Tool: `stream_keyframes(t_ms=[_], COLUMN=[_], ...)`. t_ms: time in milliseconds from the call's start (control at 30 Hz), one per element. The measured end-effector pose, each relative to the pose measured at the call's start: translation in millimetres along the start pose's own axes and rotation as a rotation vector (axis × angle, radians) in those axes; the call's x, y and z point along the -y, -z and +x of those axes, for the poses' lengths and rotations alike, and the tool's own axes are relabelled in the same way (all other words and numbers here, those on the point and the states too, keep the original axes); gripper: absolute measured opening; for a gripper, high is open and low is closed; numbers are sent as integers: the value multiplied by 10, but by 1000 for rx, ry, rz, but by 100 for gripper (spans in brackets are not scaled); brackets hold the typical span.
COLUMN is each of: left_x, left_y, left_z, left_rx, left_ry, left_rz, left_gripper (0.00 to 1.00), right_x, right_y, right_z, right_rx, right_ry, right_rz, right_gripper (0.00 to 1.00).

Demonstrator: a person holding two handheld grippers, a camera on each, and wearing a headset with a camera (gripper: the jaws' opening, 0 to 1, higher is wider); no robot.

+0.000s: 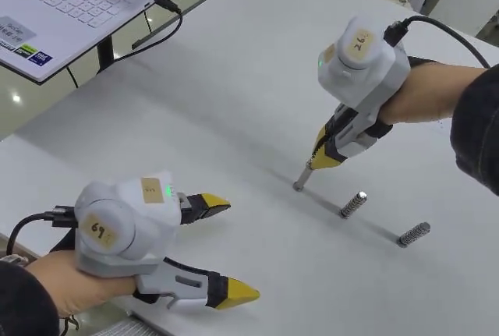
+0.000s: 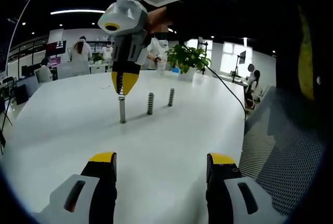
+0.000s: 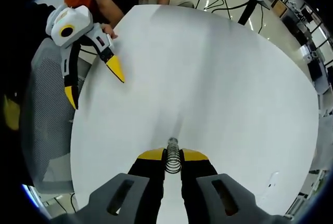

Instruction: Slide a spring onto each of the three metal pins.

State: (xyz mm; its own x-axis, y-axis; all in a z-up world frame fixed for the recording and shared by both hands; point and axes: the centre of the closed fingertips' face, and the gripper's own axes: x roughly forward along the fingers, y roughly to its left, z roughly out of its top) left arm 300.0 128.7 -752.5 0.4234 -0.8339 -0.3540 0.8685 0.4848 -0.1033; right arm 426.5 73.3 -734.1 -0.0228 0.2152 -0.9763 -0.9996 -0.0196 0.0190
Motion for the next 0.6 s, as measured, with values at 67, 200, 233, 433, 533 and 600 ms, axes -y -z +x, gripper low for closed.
stream_keyframes(t_ms=[67, 200, 233, 433, 533, 600], left_x=[5, 5, 6, 1, -4, -9], left_y=[-2, -3, -4, 2, 3, 4], left_z=[2, 2, 1, -18, -24, -25], left_rx=[1, 1, 2, 4, 7, 6], left_ry=[2, 2, 3, -2, -4, -5], left_rz=[-1, -2, -3, -6, -8, -7], left_gripper=[66, 66, 66, 66, 66, 66], right_x=[-2, -37, -43, -61, -68, -78], right_y=[0, 10, 17, 28, 30, 28], right_z=[-1, 9, 17, 66, 99, 122], right_rx=[-2, -9, -12, -18, -21, -24], right_ry=[-4, -6, -6, -8, -9, -9], right_rz=[2, 1, 0, 5, 6, 6], right_gripper=[8, 8, 8, 8, 8, 8])
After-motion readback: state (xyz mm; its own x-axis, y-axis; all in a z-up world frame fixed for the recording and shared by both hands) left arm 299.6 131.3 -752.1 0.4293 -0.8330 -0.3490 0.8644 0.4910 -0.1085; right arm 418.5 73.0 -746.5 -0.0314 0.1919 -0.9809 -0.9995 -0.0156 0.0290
